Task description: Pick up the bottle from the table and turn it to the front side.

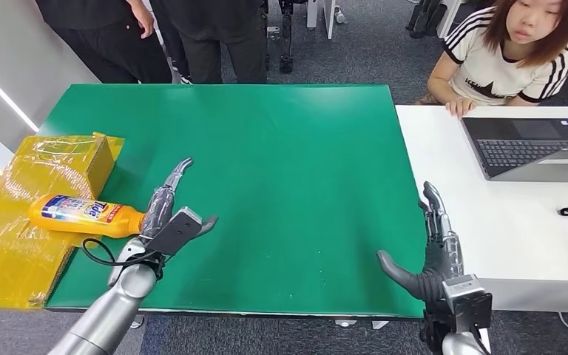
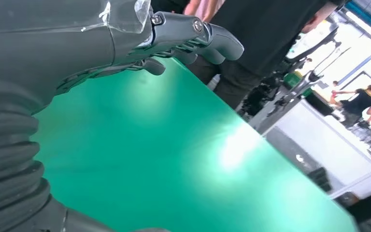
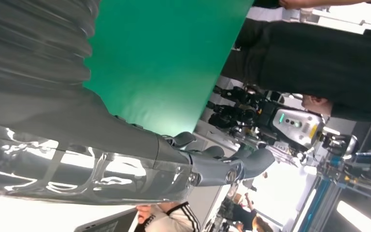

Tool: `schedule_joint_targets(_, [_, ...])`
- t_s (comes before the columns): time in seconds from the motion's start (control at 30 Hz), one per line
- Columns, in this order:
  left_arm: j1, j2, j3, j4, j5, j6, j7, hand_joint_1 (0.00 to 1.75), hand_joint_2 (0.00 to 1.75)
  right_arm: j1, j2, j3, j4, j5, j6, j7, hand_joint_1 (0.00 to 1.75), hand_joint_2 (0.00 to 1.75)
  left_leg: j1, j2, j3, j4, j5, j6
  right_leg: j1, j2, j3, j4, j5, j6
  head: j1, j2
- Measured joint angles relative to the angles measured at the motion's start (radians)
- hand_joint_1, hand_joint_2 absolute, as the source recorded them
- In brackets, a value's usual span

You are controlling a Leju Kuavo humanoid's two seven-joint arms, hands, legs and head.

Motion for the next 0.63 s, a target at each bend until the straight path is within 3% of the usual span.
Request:
schedule_joint_targets(0.2, [0.012, -0.024, 0.001, -0.043, 0.035, -0.015, -0.013, 0.00, 1.75, -0.027, 0.006, 0.008, 0.030, -0.012, -0.001, 0.001, 0.00, 1.75, 0.000, 0.000, 0.000, 0.000, 0.000, 0.000, 0.000, 0.000, 0.000, 0.000, 0.000, 0.000, 0.000, 0.000])
schedule_joint_targets(0.4, [0.057, -0.106, -0.002, -0.134, 0.327, -0.281, 0.020, 0.00, 1.75, -0.023, 0.023, 0.042, 0.050, -0.066, -0.043, -0.022, 0.00, 1.75, 0.000, -0.001, -0.001, 0.000, 0.000, 0.001, 0.000, -0.001, 0.000, 0.000, -0.001, 0.001, 0.000, 0.000])
schedule_joint_targets(0.53, [0.101, -0.158, -0.010, -0.169, 0.425, -0.319, 0.018, 0.00, 1.75, 0.024, 0.058, 0.062, 0.044, -0.139, -0.078, -0.035, 0.00, 1.75, 0.000, -0.001, -0.001, 0.000, -0.002, 0.002, 0.000, -0.001, 0.000, -0.001, -0.002, 0.002, 0.000, 0.000])
schedule_joint_targets(0.63, [0.128, -0.170, -0.010, -0.189, 0.473, -0.332, 0.019, 0.00, 1.75, 0.060, 0.077, 0.078, 0.037, -0.155, -0.087, -0.035, 0.00, 1.75, 0.000, -0.001, -0.001, 0.000, -0.003, 0.002, 0.000, -0.001, 0.000, -0.001, -0.003, 0.003, 0.000, 0.000])
